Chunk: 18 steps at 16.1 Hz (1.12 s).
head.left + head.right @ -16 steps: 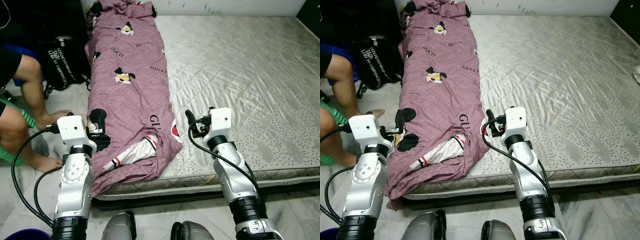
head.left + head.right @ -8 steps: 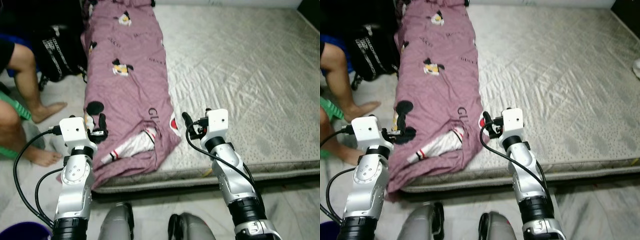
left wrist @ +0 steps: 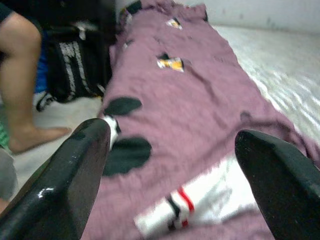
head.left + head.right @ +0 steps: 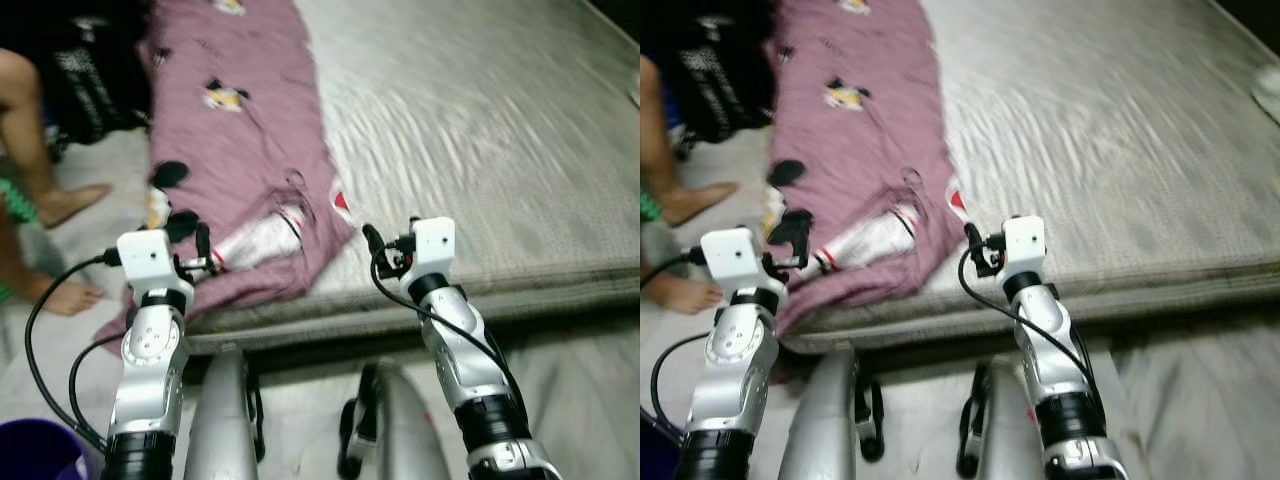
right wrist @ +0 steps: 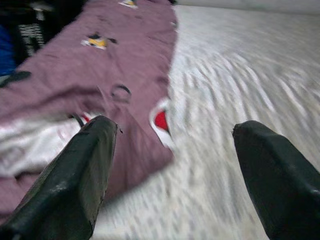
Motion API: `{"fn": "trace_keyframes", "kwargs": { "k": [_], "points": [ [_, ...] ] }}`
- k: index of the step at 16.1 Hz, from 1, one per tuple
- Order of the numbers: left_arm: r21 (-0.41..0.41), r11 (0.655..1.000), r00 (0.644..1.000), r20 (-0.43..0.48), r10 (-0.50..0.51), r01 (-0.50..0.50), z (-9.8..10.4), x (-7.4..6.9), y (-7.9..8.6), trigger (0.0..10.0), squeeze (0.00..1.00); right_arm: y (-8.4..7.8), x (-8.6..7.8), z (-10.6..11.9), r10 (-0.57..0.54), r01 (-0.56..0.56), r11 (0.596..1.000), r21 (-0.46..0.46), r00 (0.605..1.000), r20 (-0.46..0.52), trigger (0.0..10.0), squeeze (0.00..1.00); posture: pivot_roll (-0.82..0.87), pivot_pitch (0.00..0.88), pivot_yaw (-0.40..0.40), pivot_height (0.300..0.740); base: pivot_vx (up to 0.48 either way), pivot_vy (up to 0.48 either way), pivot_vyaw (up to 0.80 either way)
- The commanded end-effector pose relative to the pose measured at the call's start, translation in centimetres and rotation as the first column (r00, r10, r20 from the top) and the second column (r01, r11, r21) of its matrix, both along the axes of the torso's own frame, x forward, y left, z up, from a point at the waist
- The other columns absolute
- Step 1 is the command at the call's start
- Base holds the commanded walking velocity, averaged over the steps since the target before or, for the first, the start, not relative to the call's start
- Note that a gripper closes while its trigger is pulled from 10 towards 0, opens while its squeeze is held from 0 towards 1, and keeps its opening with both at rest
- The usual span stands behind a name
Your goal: Clean up the room
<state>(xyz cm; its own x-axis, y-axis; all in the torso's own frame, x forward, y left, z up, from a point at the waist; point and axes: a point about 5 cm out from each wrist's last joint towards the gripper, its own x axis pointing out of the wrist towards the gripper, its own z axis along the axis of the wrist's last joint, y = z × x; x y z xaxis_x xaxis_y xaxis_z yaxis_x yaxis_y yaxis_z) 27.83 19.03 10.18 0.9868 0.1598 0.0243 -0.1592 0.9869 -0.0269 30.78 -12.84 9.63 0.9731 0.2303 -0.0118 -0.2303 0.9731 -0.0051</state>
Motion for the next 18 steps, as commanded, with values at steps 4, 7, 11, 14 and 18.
{"fn": "trace_keyframes", "kwargs": {
  "k": [4,7,11,14,18],
  "points": [
    [-0.011,1.0,1.0,-0.012,0.008,-0.008,-0.11,-0.2,0.03,10.0,0.0,-0.32,0.04,0.22,-0.004,0.004,1.0,0.003,1.0,-0.001,10.0,0.0,0.04,0.208,-0.06,0.582,0.0,0.0,0.0],
    [-0.017,1.0,1.0,-0.007,-0.006,0.005,0.06,-0.18,-0.09,10.0,0.0,-0.22,0.04,0.25,-0.001,0.001,1.0,0.003,1.0,-0.003,10.0,0.0,0.04,0.212,-0.059,0.582,0.0,0.0,0.0],
    [-0.025,1.0,1.0,-0.001,-0.016,0.016,0.14,-0.13,-0.11,10.0,0.0,-0.26,0.12,0.11,-0.009,0.009,1.0,0.017,1.0,-0.016,10.0,0.0,0.04,0.216,-0.057,0.582,0.0,0.0,-0.35],
    [-0.028,0.999,1.0,-0.001,-0.019,0.019,0.16,-0.04,-0.13,10.0,0.0,-0.2,0.14,0.13,-0.009,0.009,1.0,0.017,1.0,-0.014,10.0,0.0,0.04,0.214,-0.055,0.582,0.0,0.0,-0.24],
    [-0.033,0.999,0.999,0.017,-0.04,0.04,0.36,0.06,-0.41,10.0,0.0,-0.16,0.19,0.16,-0.006,0.006,1.0,0.013,1.0,-0.013,10.0,0.0,0.04,0.208,-0.055,0.582,0.214,0.0,0.0]
  ]
}}
